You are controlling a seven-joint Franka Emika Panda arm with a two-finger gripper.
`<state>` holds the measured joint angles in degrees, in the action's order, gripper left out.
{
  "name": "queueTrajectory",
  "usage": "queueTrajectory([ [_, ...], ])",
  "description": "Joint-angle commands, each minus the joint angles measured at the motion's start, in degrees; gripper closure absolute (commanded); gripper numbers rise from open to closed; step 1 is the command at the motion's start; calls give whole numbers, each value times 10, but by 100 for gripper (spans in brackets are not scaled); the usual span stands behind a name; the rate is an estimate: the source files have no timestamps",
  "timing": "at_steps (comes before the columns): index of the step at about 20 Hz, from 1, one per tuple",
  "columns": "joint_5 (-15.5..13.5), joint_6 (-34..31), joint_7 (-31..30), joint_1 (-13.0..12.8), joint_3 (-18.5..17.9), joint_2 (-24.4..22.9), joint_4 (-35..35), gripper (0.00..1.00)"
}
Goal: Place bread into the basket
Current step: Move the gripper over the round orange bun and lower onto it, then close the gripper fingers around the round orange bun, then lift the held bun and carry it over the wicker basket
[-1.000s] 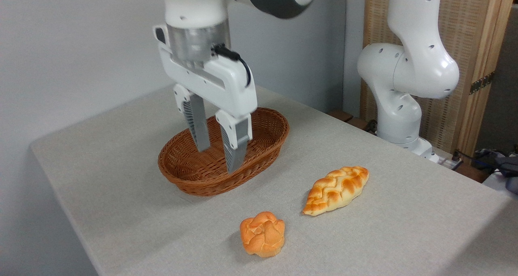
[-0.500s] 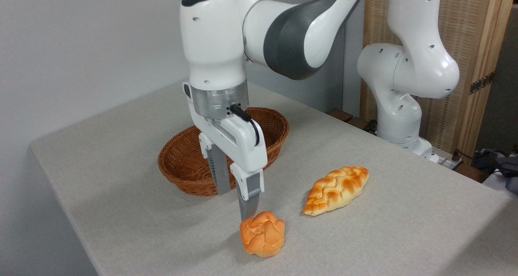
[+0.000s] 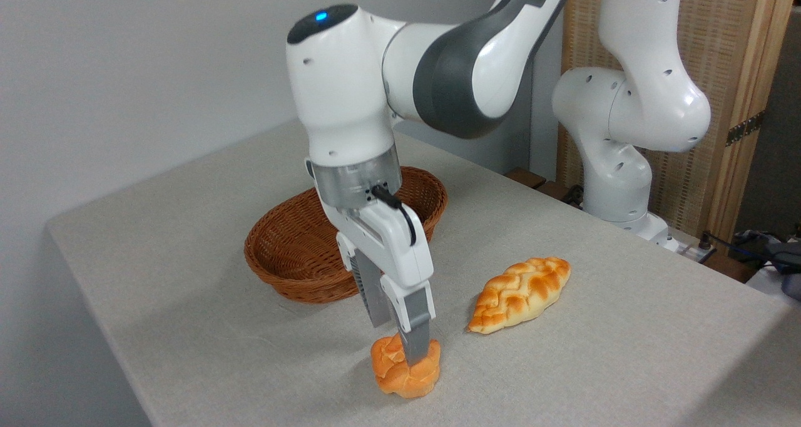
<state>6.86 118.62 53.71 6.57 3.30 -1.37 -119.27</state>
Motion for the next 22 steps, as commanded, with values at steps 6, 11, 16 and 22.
queueTrajectory([
  [6, 32, 46, 10, -1, -3, 23, -18, 0],
  [11, 32, 47, 10, -1, -3, 32, -17, 41],
  [16, 32, 46, 9, -1, -3, 33, -17, 47],
  [22, 31, 45, 8, -1, -3, 33, -17, 50],
])
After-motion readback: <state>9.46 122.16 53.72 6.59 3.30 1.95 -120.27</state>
